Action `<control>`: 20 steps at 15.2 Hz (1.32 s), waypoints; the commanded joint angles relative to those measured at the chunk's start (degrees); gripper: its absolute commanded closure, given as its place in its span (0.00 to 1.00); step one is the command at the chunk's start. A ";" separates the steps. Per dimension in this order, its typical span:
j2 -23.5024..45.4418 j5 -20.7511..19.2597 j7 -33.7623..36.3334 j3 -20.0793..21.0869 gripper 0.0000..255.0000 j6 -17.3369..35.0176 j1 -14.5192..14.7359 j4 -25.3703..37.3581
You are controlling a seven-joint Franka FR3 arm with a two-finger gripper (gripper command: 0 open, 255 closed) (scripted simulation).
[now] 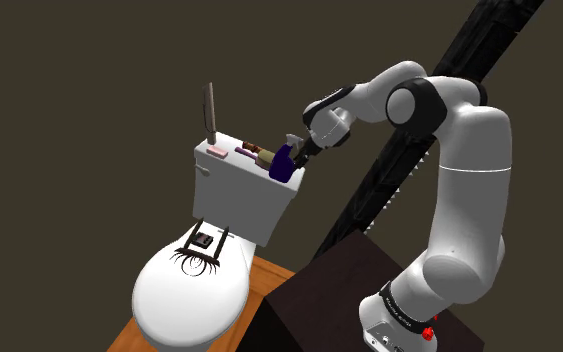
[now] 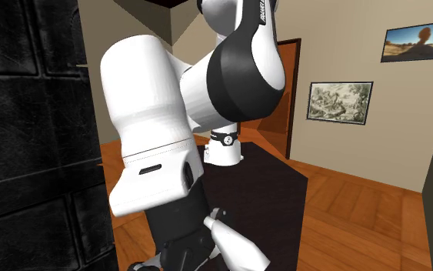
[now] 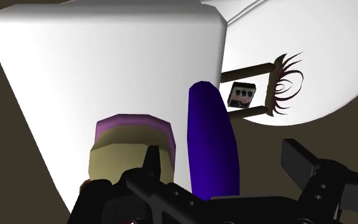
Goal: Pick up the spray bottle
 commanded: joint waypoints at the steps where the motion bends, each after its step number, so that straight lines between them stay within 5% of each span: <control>1: 0.39 0.27 -0.27 0.17 0.00 0.13 -0.18 0.22; 2: 0.36 0.29 -0.29 0.18 1.00 0.16 -0.17 0.17; 11: 0.39 0.27 -0.26 0.17 1.00 0.13 -0.17 0.23; 20: -4.84 -4.42 4.11 -2.65 1.00 -3.15 1.82 -0.81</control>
